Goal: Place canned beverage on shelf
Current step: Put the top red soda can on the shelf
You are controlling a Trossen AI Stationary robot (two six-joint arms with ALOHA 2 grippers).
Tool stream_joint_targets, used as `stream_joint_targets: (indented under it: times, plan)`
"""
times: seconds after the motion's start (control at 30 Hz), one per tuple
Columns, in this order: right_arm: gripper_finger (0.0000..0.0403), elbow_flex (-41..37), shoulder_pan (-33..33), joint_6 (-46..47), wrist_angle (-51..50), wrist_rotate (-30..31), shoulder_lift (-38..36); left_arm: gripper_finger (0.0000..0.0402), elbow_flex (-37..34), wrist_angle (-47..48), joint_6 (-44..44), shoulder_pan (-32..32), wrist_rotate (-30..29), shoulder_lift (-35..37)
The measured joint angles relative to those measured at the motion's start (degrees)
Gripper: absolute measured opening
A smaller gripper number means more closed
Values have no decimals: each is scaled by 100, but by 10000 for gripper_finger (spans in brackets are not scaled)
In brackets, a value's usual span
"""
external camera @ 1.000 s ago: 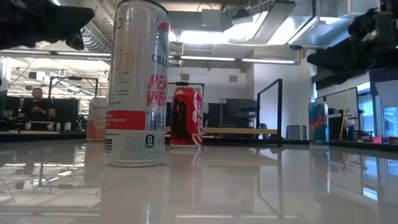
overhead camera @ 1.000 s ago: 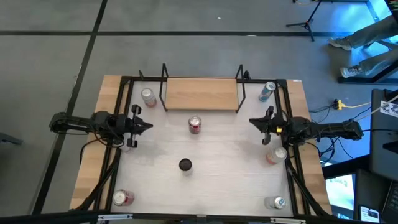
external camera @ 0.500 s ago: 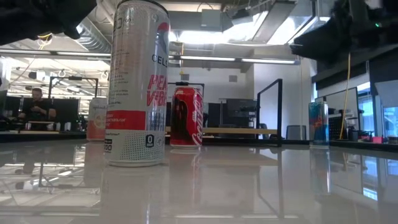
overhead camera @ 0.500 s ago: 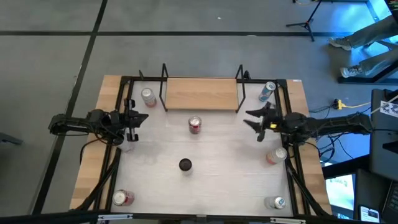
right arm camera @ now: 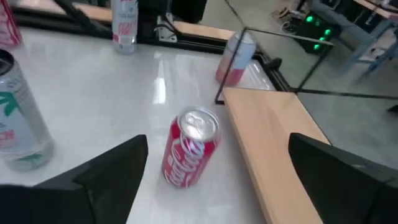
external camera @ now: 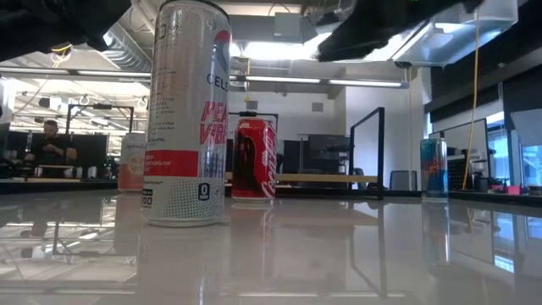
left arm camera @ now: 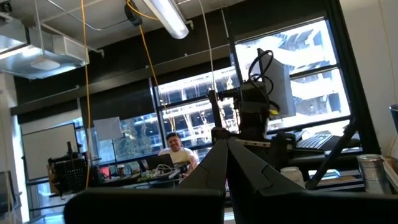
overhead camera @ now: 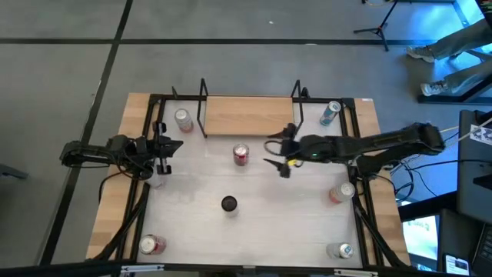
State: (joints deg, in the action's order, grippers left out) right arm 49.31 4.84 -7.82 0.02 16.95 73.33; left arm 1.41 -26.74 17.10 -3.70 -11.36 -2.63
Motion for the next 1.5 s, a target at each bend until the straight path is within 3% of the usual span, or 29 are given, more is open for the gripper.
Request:
stream_joint_targets:
  times: [0.27, 0.5, 0.7, 0.9, 1.5]
  plan:
    - [359, 1216, 0, -182, -126, 638, 1399, 1, 0, 8, 0, 0, -11, 0]
    - [357, 1750, -105, 47, -144, 583, 2087, 1, 0, 14, 1, 0, -14, 0]
    - [340, 1831, -568, 634, -87, -246, 2425, 1, 0, 31, -46, 0, -6, 0]
    - [329, 1829, -809, 1235, -61, -693, 2701, 1, 0, 35, -48, 0, 2, 0]
    - [328, 1830, -713, 1340, 142, -546, 3062, 1, 0, 40, -173, 0, -13, 1]
